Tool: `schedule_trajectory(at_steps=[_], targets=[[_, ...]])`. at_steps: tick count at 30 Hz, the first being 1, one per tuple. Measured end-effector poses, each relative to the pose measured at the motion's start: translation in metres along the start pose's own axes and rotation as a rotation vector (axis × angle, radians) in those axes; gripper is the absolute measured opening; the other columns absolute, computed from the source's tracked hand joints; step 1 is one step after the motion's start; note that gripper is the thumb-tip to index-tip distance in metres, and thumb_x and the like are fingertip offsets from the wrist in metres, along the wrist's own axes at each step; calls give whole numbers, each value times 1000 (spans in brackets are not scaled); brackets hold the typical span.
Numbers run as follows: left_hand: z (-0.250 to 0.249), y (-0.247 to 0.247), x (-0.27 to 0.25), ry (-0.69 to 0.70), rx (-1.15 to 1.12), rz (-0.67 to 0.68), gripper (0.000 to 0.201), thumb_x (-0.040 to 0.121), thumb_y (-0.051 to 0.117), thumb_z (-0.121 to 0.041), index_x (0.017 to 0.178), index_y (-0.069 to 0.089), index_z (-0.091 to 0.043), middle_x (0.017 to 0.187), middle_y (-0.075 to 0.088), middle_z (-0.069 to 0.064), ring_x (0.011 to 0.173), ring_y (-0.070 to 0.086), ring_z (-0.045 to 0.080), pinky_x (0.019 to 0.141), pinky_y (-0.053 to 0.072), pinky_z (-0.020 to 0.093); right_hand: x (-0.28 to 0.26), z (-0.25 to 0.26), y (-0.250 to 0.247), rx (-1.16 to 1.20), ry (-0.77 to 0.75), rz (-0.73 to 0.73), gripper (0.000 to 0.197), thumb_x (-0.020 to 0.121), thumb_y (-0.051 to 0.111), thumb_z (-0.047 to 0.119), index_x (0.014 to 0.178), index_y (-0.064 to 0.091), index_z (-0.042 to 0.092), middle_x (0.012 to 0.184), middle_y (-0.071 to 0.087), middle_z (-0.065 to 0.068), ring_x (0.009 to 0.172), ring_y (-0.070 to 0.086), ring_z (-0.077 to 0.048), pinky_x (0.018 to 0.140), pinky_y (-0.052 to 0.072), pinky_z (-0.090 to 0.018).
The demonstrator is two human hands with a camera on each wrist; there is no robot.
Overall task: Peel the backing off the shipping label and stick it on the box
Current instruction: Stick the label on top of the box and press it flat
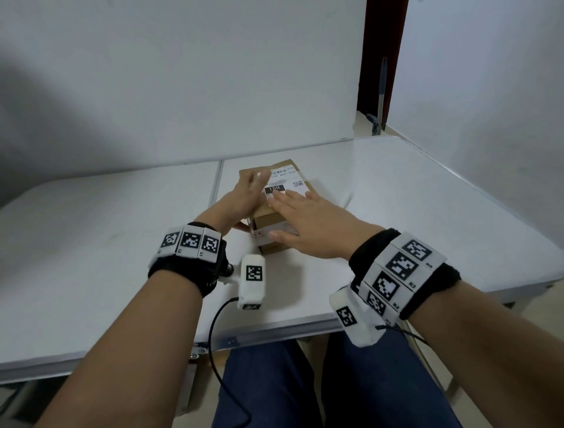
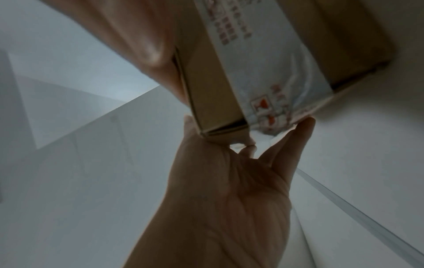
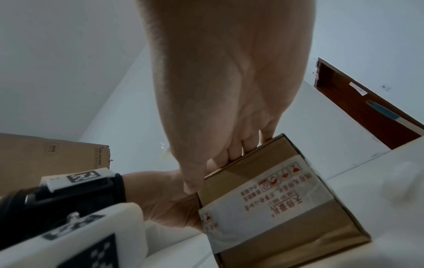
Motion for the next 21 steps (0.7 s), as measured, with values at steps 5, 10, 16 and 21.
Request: schedule_trajectory(at_steps=[5, 10, 16, 21], targets=[[3, -7, 2, -27, 17, 50, 66, 83, 58, -61, 139, 28, -41, 113, 66, -1, 93, 70, 19, 69, 62, 40, 0, -1, -1, 7, -4, -8, 70, 99, 30, 50, 156, 5, 17, 164, 2, 0, 151, 1, -14, 122, 1, -36], [3, -9, 1, -52, 23, 86, 67, 85, 59, -58, 142, 28, -40, 105, 70, 1, 85, 72, 21, 64, 61, 34, -10, -13, -6, 14, 38, -6, 63, 101, 31, 42, 155, 8, 18, 164, 4, 2, 151, 4, -12, 122, 5, -36], [0, -8, -1, -56, -9, 84, 59, 89, 59, -52, 140, 32, -40, 105, 68, 2, 78, 70, 20, 56, 59, 31, -20, -27, -4, 32, 83, -22, 61, 102, 31, 29, 155, 4, 19, 164, -1, 3, 150, 0, -10, 122, 5, -38], [1, -9, 1, -69, 4, 91, 68, 88, 59, -52, 145, 25, -37, 109, 67, 4, 85, 71, 23, 60, 61, 34, -21, -42, -4, 56, 127, -26, 62, 101, 33, 20, 155, 3, 20, 164, -3, 3, 151, 1, -12, 122, 7, -38]])
Point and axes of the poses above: each hand's wrist, its own x-axis towards the middle knuckle, its own y-axis out of the palm, z = x × y, the point moved 5 cm from there along x, towards the middle knuckle
